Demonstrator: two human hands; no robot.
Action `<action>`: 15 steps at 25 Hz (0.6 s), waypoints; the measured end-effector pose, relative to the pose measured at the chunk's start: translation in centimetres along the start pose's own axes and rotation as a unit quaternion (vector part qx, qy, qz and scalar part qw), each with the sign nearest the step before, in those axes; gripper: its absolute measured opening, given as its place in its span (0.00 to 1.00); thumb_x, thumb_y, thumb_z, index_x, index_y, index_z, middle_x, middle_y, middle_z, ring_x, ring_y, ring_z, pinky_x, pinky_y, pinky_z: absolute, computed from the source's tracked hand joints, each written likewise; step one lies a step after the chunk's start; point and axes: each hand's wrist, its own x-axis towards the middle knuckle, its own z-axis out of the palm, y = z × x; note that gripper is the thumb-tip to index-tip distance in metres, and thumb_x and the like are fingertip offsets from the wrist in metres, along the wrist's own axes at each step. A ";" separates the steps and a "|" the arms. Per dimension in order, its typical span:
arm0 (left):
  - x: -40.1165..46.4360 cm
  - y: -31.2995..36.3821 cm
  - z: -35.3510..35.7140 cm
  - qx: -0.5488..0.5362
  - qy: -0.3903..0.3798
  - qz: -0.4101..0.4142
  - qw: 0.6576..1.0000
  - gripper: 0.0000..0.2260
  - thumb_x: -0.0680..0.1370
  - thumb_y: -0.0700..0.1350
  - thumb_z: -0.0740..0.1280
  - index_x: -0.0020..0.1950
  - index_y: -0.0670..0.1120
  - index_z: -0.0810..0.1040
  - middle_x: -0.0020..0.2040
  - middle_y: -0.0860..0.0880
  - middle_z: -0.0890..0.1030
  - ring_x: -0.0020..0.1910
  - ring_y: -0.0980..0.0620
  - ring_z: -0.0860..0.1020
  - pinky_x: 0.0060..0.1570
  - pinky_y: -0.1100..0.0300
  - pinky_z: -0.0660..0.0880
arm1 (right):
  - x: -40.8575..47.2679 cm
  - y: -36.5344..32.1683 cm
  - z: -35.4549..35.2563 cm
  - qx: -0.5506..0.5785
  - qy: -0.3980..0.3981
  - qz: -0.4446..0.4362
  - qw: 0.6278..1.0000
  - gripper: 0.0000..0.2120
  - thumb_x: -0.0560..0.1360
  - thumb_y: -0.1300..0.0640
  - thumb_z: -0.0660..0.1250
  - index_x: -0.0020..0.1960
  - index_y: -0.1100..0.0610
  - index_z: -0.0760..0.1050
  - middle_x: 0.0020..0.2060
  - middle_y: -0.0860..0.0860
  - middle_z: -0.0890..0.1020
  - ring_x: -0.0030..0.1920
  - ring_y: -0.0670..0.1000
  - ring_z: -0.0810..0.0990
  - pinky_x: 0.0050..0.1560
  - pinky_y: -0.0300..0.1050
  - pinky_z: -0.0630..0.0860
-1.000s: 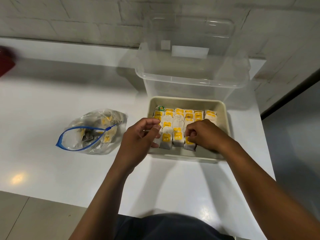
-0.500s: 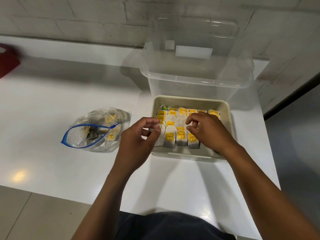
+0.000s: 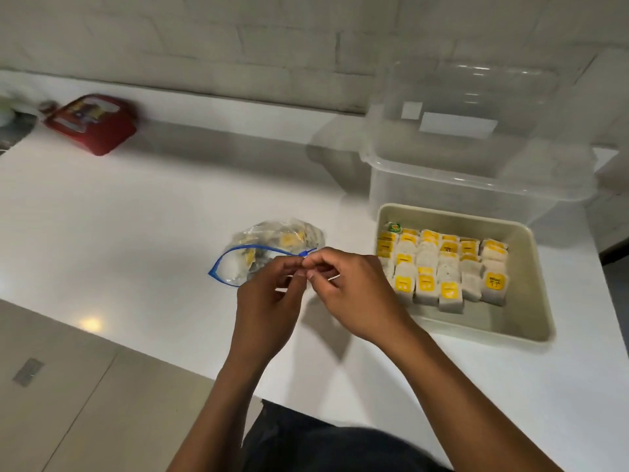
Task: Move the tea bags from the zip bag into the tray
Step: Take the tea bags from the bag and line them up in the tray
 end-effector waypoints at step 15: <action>6.5 -8.1 -7.6 0.214 -0.087 -0.033 0.972 0.19 0.80 0.37 0.55 0.69 0.45 0.76 0.52 0.45 0.83 0.51 0.44 0.79 0.43 0.62 0.68 | 10.4 -2.1 16.6 -0.307 -0.101 0.132 0.937 0.10 0.75 0.65 0.63 0.55 0.60 0.78 0.52 0.56 0.82 0.54 0.58 0.81 0.44 0.47 0.73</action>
